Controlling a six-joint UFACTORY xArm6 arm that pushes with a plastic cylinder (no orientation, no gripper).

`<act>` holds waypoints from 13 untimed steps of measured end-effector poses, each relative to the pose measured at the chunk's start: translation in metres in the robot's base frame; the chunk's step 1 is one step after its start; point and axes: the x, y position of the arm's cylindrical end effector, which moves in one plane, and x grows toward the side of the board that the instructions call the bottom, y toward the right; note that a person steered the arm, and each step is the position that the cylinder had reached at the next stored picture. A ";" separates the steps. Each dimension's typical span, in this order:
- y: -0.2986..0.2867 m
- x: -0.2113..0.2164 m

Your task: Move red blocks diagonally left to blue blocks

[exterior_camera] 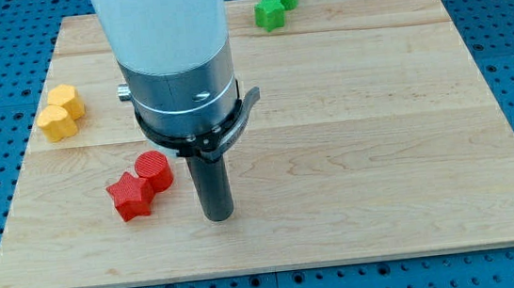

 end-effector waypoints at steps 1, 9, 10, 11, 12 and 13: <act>-0.001 -0.001; -0.123 -0.062; -0.074 -0.064; -0.081 -0.084; -0.088 -0.055; -0.101 -0.068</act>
